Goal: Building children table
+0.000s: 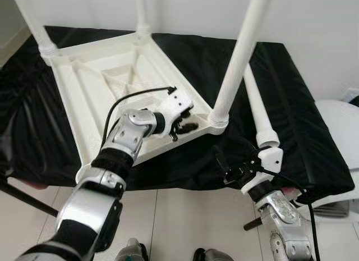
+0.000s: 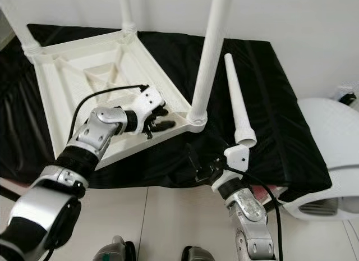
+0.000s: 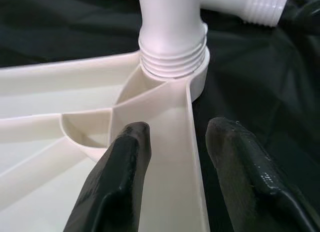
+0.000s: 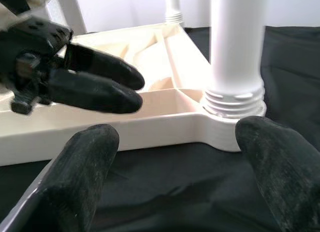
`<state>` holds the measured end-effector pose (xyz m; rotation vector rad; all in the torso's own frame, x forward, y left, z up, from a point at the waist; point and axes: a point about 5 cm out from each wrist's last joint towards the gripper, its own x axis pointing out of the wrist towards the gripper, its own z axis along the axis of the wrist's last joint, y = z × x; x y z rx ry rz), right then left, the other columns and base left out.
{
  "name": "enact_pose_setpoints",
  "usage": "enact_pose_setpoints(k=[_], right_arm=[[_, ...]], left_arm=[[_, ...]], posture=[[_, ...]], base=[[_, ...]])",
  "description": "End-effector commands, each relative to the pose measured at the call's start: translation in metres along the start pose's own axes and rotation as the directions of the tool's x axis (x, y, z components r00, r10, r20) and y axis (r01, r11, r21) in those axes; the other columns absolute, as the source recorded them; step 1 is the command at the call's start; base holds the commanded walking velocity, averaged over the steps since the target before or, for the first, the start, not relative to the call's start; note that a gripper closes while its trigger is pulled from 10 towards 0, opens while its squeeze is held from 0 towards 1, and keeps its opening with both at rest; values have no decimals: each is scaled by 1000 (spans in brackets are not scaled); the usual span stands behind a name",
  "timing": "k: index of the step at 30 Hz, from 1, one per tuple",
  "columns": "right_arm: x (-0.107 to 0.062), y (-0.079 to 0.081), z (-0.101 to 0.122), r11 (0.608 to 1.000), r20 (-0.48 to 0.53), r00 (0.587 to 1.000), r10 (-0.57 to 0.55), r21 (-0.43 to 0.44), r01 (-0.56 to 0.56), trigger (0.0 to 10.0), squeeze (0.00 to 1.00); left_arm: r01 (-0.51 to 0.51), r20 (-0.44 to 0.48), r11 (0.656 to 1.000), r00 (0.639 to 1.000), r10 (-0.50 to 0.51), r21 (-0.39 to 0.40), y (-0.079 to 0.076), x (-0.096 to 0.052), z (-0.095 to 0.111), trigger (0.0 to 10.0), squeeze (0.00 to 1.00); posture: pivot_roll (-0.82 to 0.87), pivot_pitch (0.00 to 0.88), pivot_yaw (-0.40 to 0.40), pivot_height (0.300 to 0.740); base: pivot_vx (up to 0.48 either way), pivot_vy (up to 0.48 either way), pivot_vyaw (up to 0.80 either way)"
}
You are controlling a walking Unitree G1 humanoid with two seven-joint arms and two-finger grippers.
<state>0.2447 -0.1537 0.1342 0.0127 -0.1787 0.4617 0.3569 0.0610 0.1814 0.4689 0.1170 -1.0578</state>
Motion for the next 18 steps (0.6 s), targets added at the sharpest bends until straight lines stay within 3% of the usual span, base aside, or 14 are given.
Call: enact_pose_setpoints(k=[1,8,9,10,12,13,14,15,18], right_arm=[[2,-1,-5,1000,-30,999,20,23,-20,10000,0],[14,-4,-4,999,-33,999,41,23,-40,10000,0],[23,-6,-1,998,-24,998,56,6,-56,10000,0],[23,-6,-1,998,-24,998,56,6,-56,10000,0],[31,-10,2,998,-17,998,54,11,-54,10000,0],[31,-10,2,998,-17,998,54,11,-54,10000,0],[36,-12,1,998,-19,998,62,5,-62,10000,0],[36,-12,1,998,-19,998,62,5,-62,10000,0],[39,-13,0,997,-15,997,80,-16,-80,10000,0]], left_arm=[[-6,13,1000,1000,6,-8,-1,-5,-1,10000,0],[-104,48,992,993,107,-68,7,-23,-2,10000,0],[-191,92,976,975,201,-107,21,-43,5,10000,0],[-191,92,976,975,201,-107,21,-43,5,10000,0],[-325,93,932,935,342,-160,44,-66,3,10000,0],[-325,93,932,935,342,-160,44,-66,3,10000,0],[-435,57,877,889,454,-207,60,-83,-6,10000,0],[-435,57,877,889,454,-207,60,-83,-6,10000,0],[-509,21,824,848,530,-248,64,-93,-17,10000,0]], posture=[[-1,50,-27,740],[35,53,-49,740],[49,58,-61,740],[49,58,-61,740],[74,65,-68,740],[74,65,-68,740],[77,62,-70,740],[77,62,-70,740],[81,60,-73,740]], base=[[0,0,0],[0,0,0],[0,0,0],[0,0,0],[0,0,0],[0,0,0],[0,0,0],[0,0,0],[0,0,0]])
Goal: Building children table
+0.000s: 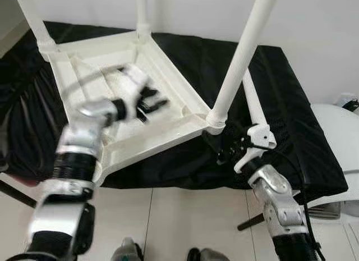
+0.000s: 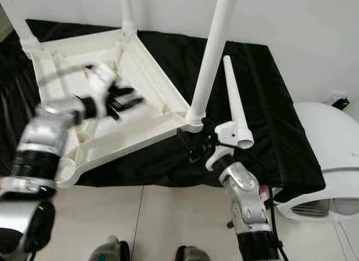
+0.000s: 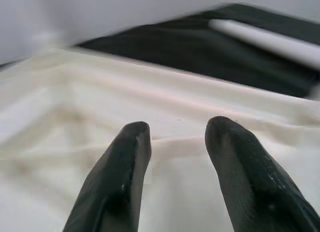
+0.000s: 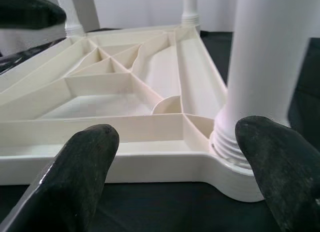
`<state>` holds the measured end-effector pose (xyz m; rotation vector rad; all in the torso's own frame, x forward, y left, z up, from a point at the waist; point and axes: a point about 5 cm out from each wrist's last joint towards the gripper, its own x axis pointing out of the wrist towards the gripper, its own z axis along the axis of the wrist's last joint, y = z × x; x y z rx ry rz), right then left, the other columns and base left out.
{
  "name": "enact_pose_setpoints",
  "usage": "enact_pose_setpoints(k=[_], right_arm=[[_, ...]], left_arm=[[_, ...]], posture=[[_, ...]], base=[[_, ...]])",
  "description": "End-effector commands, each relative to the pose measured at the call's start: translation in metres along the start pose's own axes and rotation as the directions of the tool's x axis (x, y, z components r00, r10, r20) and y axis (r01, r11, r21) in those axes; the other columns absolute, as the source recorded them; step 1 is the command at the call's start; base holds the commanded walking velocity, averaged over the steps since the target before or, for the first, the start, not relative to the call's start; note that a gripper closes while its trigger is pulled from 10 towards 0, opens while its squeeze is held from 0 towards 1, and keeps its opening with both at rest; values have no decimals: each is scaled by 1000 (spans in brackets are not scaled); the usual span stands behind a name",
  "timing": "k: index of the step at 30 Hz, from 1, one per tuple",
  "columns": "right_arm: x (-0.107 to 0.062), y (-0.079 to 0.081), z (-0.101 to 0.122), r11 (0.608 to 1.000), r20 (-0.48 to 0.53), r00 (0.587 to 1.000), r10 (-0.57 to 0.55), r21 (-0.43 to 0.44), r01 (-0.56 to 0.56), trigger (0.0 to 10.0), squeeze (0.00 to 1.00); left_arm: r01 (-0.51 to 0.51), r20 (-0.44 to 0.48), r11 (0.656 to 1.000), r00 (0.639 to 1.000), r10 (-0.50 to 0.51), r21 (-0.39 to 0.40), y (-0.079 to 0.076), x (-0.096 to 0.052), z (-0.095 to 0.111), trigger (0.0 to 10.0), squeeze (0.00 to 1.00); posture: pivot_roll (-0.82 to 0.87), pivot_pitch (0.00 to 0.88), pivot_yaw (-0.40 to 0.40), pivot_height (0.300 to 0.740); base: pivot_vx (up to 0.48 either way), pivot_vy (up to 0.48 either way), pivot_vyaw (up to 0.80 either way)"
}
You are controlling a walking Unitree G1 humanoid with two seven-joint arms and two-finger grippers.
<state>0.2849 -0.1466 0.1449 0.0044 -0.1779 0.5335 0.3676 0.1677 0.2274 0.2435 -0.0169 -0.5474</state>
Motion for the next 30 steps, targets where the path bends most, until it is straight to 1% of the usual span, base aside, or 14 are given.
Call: enact_pose_setpoints(k=[1,6,8,9,12,13,14,16,18,21,22,24,29,30], right_arm=[[-1,-1,-3,1000,-11,1000,19,-13,-20,10000,0],[0,0,-3,999,0,999,33,-6,-33,10000,0],[1,2,-3,999,5,999,50,2,-50,10000,0],[1,3,-4,999,6,999,54,5,-54,10000,0],[2,3,-3,998,18,998,65,19,-65,10000,0],[2,3,-3,998,18,998,65,19,-65,10000,0],[3,3,-3,998,21,998,67,20,-67,10000,0],[3,3,-3,997,25,997,69,21,-69,10000,0],[5,3,-3,996,34,996,82,24,-83,10000,0],[6,3,-3,996,35,996,86,26,-87,10000,0],[7,3,-3,995,36,995,97,30,-99,10000,0],[10,5,-4,991,34,991,131,36,-132,10000,0],[14,5,-3,987,36,987,157,33,-158,10000,0],[16,5,-2,986,41,986,160,31,-162,10000,0]], left_arm=[[-38,-36,998,999,36,-41,-3,-1,-13,10000,0],[-60,-10,998,998,60,-26,-7,0,-12,10000,0],[-112,6,993,994,112,-32,-8,2,-11,10000,0],[-152,8,987,988,152,-58,-7,4,-12,10000,0],[-307,24,948,950,310,-77,-3,7,-11,10000,0],[-307,24,948,950,310,-77,-3,7,-11,10000,0],[-350,28,933,935,353,-86,-1,6,-11,10000,0],[-396,30,915,917,399,-73,0,6,-9,10000,0],[-466,58,884,883,466,-23,-1,1,-8,10000,0],[-482,69,876,874,482,-20,-1,-1,-7,10000,0],[-503,89,864,860,503,-22,-2,-4,-6,10000,0],[-538,121,843,835,537,-29,-10,-10,-7,10000,0],[-548,129,830,820,558,-104,-22,-16,-14,10000,0],[-551,143,830,817,558,-89,-25,-19,-17,10000,0]], posture=[[83,62,-75,740],[85,61,-74,740],[86,60,-73,740],[81,58,-69,740],[76,52,-62,740],[76,52,-62,740],[76,52,-62,740],[76,52,-60,740],[74,46,-54,740],[74,46,-54,740],[74,46,-51,740],[73,48,-53,740],[81,48,-63,740],[83,47,-65,740]], base=[[0,0,0],[0,0,0],[0,0,0],[0,0,0],[0,0,0],[0,0,0],[0,0,0],[0,0,0],[0,0,0],[0,0,0],[0,0,0],[0,0,0],[0,0,0],[0,0,0]])
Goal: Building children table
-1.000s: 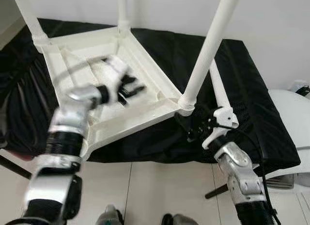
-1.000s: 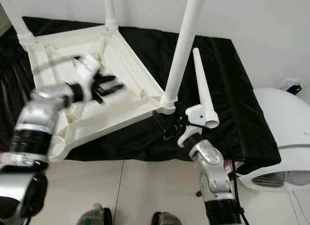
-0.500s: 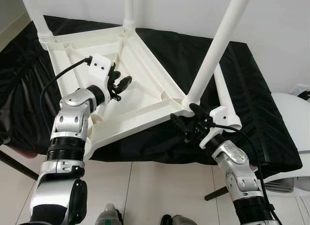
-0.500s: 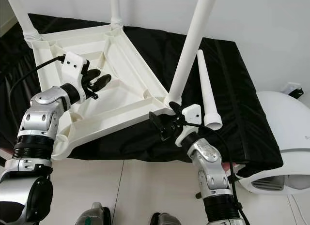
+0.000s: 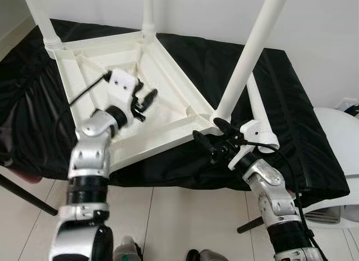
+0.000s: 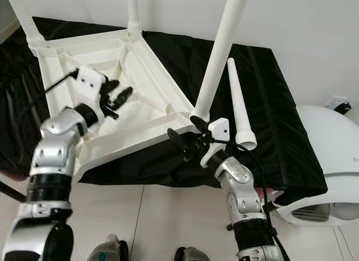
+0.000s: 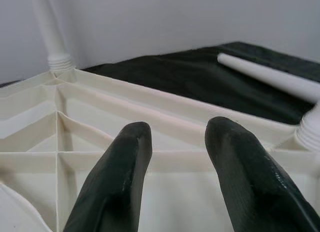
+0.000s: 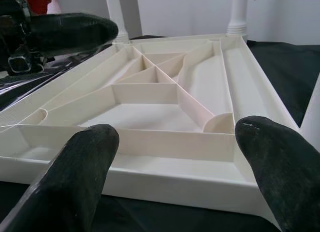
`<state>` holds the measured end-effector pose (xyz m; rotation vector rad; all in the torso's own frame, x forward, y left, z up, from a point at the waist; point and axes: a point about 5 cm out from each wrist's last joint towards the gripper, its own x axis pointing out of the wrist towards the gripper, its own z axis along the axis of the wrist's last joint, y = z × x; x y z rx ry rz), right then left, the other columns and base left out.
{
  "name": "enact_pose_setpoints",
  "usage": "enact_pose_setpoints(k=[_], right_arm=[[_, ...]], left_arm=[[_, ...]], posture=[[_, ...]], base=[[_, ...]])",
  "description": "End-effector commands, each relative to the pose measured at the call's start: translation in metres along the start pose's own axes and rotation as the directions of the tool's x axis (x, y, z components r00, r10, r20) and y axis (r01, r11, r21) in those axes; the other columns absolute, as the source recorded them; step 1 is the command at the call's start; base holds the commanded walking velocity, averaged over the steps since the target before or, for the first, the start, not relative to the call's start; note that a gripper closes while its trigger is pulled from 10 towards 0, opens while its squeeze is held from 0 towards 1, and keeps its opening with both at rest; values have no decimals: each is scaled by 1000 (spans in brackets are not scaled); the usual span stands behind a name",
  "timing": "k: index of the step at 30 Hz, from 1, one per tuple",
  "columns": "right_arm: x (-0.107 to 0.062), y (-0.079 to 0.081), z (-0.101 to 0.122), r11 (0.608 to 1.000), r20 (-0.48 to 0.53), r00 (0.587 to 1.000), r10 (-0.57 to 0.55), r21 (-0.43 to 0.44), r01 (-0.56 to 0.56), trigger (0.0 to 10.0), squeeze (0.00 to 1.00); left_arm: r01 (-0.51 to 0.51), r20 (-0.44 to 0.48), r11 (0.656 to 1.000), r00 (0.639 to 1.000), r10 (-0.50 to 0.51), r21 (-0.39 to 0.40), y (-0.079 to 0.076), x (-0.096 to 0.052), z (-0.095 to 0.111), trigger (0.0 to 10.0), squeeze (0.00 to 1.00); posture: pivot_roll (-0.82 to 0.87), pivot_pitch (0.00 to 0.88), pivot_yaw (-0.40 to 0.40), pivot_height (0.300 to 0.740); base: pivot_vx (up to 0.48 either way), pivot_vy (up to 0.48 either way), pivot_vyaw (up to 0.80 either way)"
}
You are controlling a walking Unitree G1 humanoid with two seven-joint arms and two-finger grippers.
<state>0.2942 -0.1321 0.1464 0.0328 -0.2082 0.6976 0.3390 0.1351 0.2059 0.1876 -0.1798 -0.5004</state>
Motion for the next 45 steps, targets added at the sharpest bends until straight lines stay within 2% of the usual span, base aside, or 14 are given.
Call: enact_pose_setpoints(k=[1,3,8,14,19,23,32,34,35,45], right_arm=[[0,-3,-1,1000,0,1000,0,1,0,10000,0],[4,-5,1,1000,16,1000,-4,2,4,10000,0],[7,-5,1,1000,27,1000,-12,8,12,10000,0],[12,-7,-1,1000,29,1000,-1,10,0,10000,0],[13,-7,-4,998,8,998,60,14,-60,10000,0],[17,-13,-7,995,-18,995,103,13,-103,10000,0],[19,-31,-6,979,-89,975,202,-2,-203,10000,0],[20,-35,-6,978,-95,973,209,2,-209,10000,0],[23,-41,-5,979,-102,974,203,10,-203,10000,0],[33,-56,-1,976,-129,968,216,7,-216,10000,0]], left_arm=[[-502,10,865,865,502,5,22,-12,-3,10000,0],[-507,27,862,861,507,-14,20,-20,-8,10000,0],[-497,37,868,867,497,-5,19,-22,-8,10000,0],[-445,26,895,895,445,-23,8,-27,-14,10000,0],[-422,27,906,906,423,-29,1,-31,-15,10000,0],[-398,39,917,916,399,-27,-3,-35,-12,10000,0],[-303,28,953,952,304,-31,-25,-46,-10,10000,0],[-293,27,956,955,294,-28,-27,-47,-9,10000,0],[-264,25,964,964,265,-42,-32,-50,-10,10000,0],[-181,7,981,983,182,-70,-47,-55,-8,10000,0]], posture=[[83,47,-65,740],[85,45,-70,740],[85,37,-74,740],[75,38,-73,740],[77,43,-74,740],[90,49,-86,740],[121,74,-108,740],[122,74,-109,740],[125,77,-118,740],[142,85,-111,740]], base=[[0,0,0],[0,0,0],[0,0,0],[0,0,0],[0,0,0],[0,0,0],[0,0,0],[0,0,0],[0,0,0],[0,0,0]])
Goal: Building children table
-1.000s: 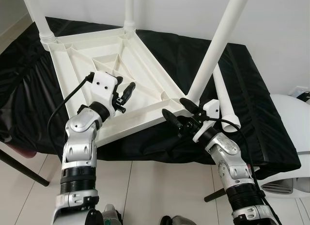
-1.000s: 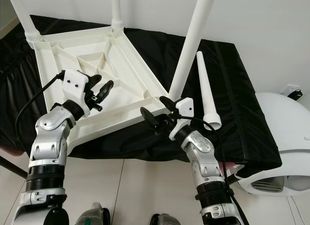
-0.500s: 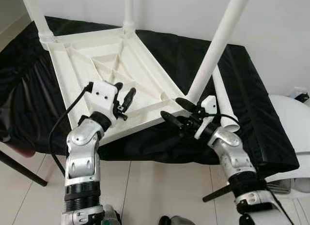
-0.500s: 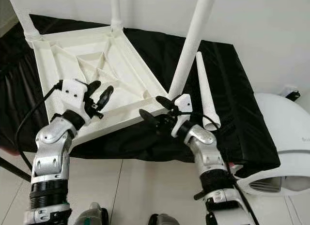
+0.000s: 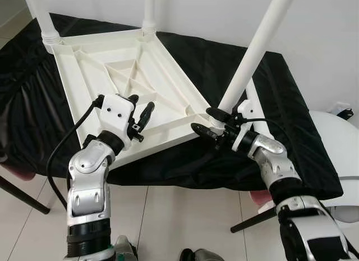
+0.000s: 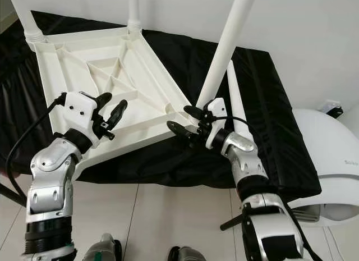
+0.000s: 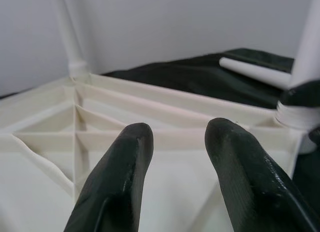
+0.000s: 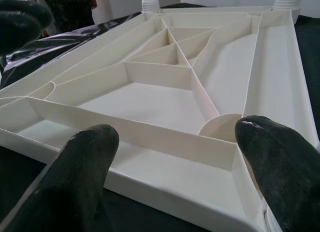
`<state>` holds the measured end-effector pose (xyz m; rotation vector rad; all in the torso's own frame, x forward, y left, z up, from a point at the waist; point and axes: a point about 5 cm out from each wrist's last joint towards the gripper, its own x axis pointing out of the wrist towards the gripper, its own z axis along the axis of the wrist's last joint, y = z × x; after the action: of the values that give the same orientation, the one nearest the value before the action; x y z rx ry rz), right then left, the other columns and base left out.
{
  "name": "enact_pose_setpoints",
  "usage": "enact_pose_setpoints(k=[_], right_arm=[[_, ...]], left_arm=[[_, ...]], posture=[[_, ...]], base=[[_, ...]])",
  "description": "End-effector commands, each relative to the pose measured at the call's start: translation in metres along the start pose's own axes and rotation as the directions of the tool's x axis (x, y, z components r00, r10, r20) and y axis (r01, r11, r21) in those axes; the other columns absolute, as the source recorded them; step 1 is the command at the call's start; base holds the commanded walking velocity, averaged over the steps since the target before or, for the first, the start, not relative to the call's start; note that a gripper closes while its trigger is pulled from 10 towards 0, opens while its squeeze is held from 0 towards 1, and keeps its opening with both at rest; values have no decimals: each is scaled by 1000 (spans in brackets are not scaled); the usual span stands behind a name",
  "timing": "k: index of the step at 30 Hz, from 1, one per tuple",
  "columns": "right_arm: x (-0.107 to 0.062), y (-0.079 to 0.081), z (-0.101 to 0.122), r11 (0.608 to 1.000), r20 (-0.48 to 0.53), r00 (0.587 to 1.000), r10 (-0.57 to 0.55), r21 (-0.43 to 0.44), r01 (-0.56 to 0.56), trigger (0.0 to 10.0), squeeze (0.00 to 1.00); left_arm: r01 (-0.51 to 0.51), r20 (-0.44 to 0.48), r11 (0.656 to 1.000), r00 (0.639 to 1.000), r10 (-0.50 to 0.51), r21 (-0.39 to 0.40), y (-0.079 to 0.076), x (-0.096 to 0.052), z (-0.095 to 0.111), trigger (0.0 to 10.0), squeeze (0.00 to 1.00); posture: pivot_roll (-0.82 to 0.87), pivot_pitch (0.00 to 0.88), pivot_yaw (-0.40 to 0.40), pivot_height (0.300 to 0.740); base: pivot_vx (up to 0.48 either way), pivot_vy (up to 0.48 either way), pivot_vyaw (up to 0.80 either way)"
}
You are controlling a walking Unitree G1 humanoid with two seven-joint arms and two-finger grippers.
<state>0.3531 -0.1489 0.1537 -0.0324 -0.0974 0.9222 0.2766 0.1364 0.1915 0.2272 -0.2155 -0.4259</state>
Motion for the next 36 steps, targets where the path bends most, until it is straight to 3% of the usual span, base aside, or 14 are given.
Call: enact_pose_setpoints(k=[1,13,17,31,36], right_arm=[[-2,-5,1,1000,-15,1000,3,1,-3,10000,0],[-1,-13,3,999,-57,997,44,20,-43,10000,0],[1,-25,9,1000,-94,996,-3,-8,3,10000,0],[7,-33,22,996,-102,993,-51,-72,44,10000,0],[7,-43,29,977,-117,979,-165,-155,146,10000,0]], left_arm=[[-105,-15,987,994,104,-123,-18,0,-4,10000,0],[-75,-9,988,997,75,-135,-23,-8,8,10000,0],[-57,-10,988,998,56,-146,-27,-11,16,10000,0],[-47,-18,989,999,45,-142,-27,-13,24,10000,0],[-37,-16,987,999,35,-155,-30,-13,28,10000,0]], posture=[[149,88,-111,740],[170,119,-100,740],[181,133,-98,740],[191,156,-75,740],[192,165,-74,740]], base=[[0,0,0],[0,0,0],[0,0,0],[0,0,0],[0,0,0]])
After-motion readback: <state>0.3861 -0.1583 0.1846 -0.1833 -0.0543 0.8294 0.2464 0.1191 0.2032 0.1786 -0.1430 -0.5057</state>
